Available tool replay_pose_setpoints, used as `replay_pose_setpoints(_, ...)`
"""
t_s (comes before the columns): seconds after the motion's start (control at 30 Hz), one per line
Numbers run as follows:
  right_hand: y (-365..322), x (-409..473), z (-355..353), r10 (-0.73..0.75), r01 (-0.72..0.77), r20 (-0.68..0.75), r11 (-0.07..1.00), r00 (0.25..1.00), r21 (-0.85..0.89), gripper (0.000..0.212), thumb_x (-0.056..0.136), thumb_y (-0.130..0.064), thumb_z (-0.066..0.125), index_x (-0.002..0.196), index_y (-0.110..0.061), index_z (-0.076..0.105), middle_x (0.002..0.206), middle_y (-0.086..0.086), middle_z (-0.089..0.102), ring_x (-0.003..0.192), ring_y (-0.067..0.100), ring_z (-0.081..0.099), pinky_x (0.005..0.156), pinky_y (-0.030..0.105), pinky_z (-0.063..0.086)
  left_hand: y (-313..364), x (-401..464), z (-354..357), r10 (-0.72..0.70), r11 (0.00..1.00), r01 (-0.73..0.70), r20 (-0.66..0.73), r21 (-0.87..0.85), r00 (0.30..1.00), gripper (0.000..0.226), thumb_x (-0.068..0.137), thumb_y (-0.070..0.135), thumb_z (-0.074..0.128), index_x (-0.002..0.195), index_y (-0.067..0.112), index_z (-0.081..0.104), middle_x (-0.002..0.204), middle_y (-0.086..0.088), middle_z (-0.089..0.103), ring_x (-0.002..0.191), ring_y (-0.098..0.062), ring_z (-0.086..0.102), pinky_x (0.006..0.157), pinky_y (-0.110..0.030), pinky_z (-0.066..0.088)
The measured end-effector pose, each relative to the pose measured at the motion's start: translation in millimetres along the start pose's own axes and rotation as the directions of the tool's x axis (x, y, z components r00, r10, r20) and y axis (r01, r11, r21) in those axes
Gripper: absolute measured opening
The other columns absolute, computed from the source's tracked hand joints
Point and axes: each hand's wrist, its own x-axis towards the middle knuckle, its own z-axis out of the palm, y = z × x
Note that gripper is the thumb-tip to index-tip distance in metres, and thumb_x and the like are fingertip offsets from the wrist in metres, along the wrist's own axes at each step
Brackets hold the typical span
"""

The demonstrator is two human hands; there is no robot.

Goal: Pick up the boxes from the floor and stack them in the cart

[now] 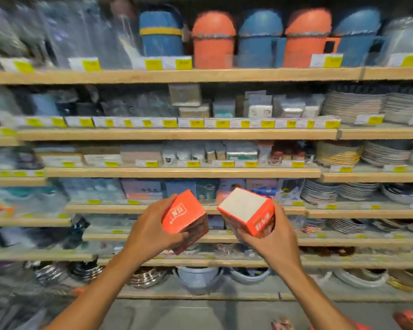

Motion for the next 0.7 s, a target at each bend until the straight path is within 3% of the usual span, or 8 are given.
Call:
replay_pose_setpoints(0.13,-46.8,-0.2,87.4,-0.053,0.047,0.124,0.998,0.991,0.05,0.088,0.055,-0.054,0.092,0.129,-0.048,0.045,0.123,-0.017,0.062,0.111,0.006,0.062,0.087,0.033,0.054,-74.8,-27.6,-61.2,-0.11,0.994,0.109,-0.065,-0.01,0.992,0.106,0.051,0.062,0.077,0.147,0.04,0.037,0.139,0.015,0.052,0.12,-0.011,0.055,0.094,-0.039,0.05)
replay_pose_setpoints(0.27,-91.5,-8.3,185.6,-0.111,0.081,0.221,0.987,0.969,0.138,0.081,0.056,-0.055,0.093,0.121,-0.059,0.044,0.121,-0.023,0.061,0.108,-0.006,0.06,0.081,0.023,0.051,-144.7,-57.6,-125.5,-0.168,0.985,0.171,-0.164,0.006,0.972,0.102,0.053,0.051,0.08,0.147,0.034,0.042,0.133,0.02,0.05,0.118,-0.007,0.051,0.092,-0.028,0.043)
replay_pose_setpoints(0.37,-120.4,-20.5,250.6,-0.14,0.084,0.294,0.978,0.945,0.193,0.08,0.052,-0.057,0.091,0.118,-0.056,0.046,0.121,-0.023,0.06,0.107,-0.011,0.058,0.082,0.019,0.048,-191.4,-81.1,-164.3,-0.226,0.972,0.234,-0.198,0.02,0.954,0.102,0.049,0.052,0.075,0.145,0.032,0.045,0.131,0.014,0.056,0.116,-0.009,0.054,0.093,-0.03,0.046)
replay_pose_setpoints(0.5,-148.1,-41.1,331.5,-0.173,0.092,0.415,0.974,0.893,0.208,0.091,0.05,-0.062,0.091,0.127,-0.048,0.046,0.122,-0.019,0.06,0.111,0.0,0.06,0.086,0.025,0.05,-252.6,-120.9,-203.9,-0.339,0.933,0.359,-0.264,0.028,0.903,0.103,0.048,0.051,0.071,0.146,0.032,0.044,0.136,0.012,0.055,0.122,-0.012,0.054,0.095,-0.03,0.045)
replay_pose_setpoints(0.57,-162.3,-52.4,368.3,-0.175,0.087,0.477,0.976,0.861,0.201,0.101,0.046,-0.071,0.088,0.132,-0.042,0.044,0.124,-0.017,0.061,0.111,0.003,0.06,0.087,0.025,0.048,-274.8,-143.4,-220.8,-0.373,0.918,0.397,-0.312,0.015,0.874,0.1,0.048,0.047,0.072,0.144,0.029,0.047,0.129,0.015,0.056,0.12,-0.013,0.055,0.095,-0.03,0.046)
replay_pose_setpoints(0.7,-187.6,-71.6,426.5,-0.198,0.078,0.589,0.971,0.784,0.224,0.105,0.046,-0.067,0.087,0.137,-0.039,0.042,0.124,-0.016,0.058,0.11,0.005,0.057,0.088,0.025,0.047,-307.4,-183.6,-244.6,-0.454,0.871,0.492,-0.381,0.002,0.805,0.087,0.057,0.033,0.085,0.138,0.027,0.053,0.11,0.019,0.052,0.103,-0.008,0.056,0.084,-0.027,0.046)
